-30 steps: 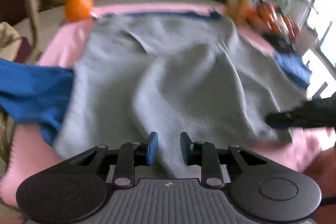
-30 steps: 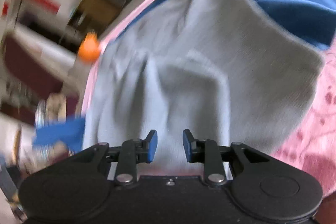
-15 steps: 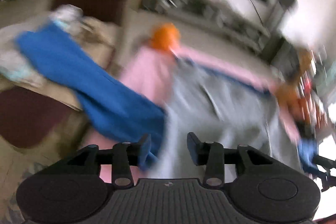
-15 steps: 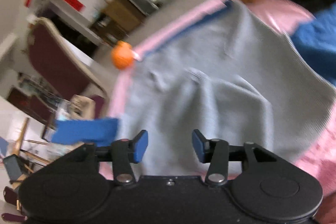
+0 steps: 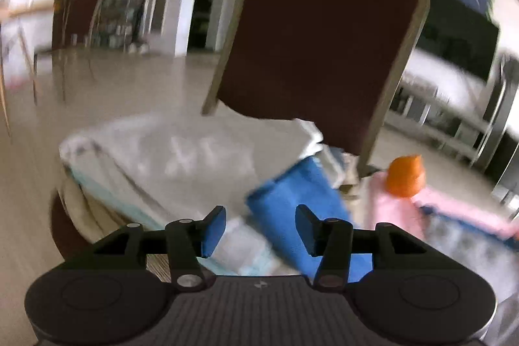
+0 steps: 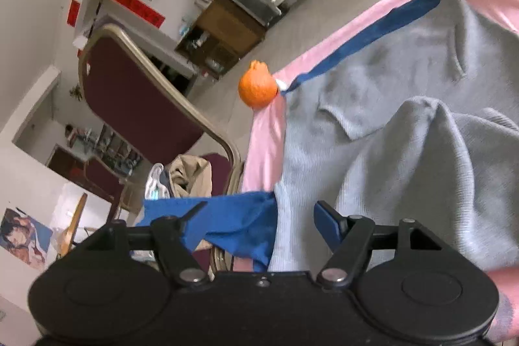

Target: Fold clothes

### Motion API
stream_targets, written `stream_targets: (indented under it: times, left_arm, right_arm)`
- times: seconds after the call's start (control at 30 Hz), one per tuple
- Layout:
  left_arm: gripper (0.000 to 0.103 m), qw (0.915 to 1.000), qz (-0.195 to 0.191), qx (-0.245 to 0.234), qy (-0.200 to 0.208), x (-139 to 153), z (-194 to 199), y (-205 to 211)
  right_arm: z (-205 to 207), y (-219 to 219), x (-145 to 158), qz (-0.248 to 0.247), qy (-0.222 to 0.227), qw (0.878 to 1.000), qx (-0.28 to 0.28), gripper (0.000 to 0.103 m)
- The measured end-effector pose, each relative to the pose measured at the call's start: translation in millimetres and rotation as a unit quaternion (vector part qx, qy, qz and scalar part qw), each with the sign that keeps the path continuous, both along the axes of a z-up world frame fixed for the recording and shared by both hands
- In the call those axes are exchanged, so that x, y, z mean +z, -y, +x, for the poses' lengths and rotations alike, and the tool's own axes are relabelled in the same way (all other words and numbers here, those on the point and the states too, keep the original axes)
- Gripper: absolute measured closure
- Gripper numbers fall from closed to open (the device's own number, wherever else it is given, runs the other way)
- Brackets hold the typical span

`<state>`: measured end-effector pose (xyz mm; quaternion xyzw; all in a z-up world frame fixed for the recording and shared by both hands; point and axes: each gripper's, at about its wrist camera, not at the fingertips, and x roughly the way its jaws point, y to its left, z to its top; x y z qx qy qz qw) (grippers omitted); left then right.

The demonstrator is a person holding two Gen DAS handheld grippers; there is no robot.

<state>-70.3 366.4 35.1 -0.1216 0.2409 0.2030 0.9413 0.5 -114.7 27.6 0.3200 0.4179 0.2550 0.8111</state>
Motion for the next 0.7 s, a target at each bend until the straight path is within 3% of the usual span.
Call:
stream_targets:
  times: [0.1,0.3,0.43,0.5,0.6,0.7]
  left_arm:
    - [0.052,0.9984,0.051,-0.018,-0.017,-6.0,12.2,-4.3]
    - [0.055,0.9937,0.079,-0.068,-0.041,-14.3,27.9,-5.2]
    - [0.089,0.993,0.085,-0.066,-0.048,-11.1,25.5,1.2]
    - [0.093,0.9913,0.099,-0.06,-0.062,-7.9,28.7,9.6]
    - [0.094,0.9897,0.115,-0.061,-0.06,14.2,26.9,33.4]
    - [0.094,0.9894,0.124,-0.069,-0.03,51.1,25.2,65.3]
  right_arm:
    - [4.7,-10.9,-1.6,-0.01,0.004,1.0,0.009,0.035]
    - [4.7,-19.0,-6.4,-0.029,0.008,0.999,0.026,0.035]
    - [6.9,-11.6,-11.2,-0.026,-0.002,0.999,0.018,0.035]
    - [7.5,-4.8,-10.5,-0.018,-0.002,1.0,0.011,0.035]
    - [7.0,7.7,-7.2,-0.008,0.001,1.0,0.002,0.035]
    - [5.6,24.8,-3.7,0.002,0.004,1.0,-0.012,0.035]
